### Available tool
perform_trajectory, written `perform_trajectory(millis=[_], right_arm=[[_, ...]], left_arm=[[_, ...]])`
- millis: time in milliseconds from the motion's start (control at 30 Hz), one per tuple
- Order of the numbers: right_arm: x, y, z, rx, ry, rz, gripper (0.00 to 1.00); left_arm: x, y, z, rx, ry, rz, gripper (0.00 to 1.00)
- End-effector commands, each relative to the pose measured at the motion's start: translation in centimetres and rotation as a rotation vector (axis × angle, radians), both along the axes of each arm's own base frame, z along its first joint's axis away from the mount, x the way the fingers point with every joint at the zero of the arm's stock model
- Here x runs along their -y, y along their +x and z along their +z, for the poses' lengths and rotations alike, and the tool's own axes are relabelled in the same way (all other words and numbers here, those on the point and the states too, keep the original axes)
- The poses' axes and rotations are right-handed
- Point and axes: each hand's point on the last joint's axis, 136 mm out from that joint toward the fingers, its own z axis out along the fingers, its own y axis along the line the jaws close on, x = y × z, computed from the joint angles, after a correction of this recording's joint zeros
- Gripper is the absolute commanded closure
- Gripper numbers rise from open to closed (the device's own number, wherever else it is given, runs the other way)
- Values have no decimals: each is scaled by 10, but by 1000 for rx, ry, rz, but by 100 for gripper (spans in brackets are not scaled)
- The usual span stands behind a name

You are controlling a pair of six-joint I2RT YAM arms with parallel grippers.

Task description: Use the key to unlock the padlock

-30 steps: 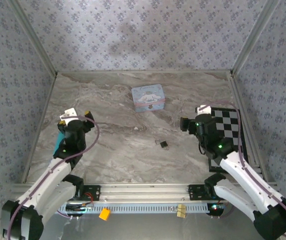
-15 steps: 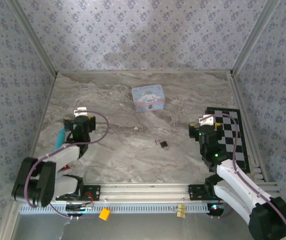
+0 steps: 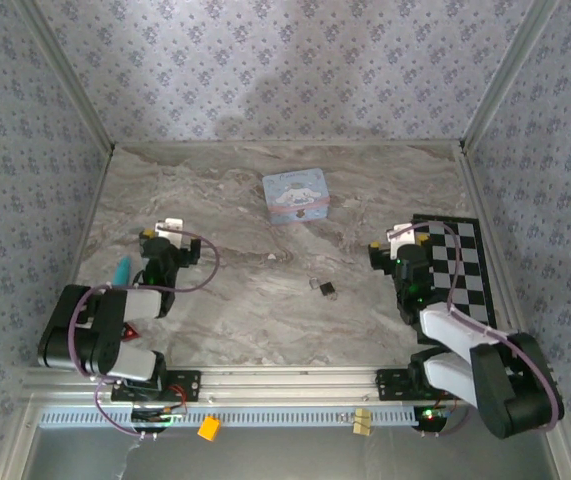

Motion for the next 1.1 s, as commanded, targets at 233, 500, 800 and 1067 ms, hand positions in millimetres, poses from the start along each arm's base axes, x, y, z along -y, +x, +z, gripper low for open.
perform_trajectory(millis=[233, 500, 800, 1067], right_arm=[[-12, 12, 9, 137, -43, 102, 1], [0, 32, -1, 128, 13, 81, 1], [31, 50, -20, 81, 180, 23, 1], [51, 60, -29, -23, 214, -79, 1]], left_arm=[[-24, 31, -3, -28, -195, 35, 0], [-25, 31, -2, -19, -194, 45, 0], [-25, 31, -2, -18, -194, 44, 0], [-25, 31, -3, -19, -194, 44, 0]])
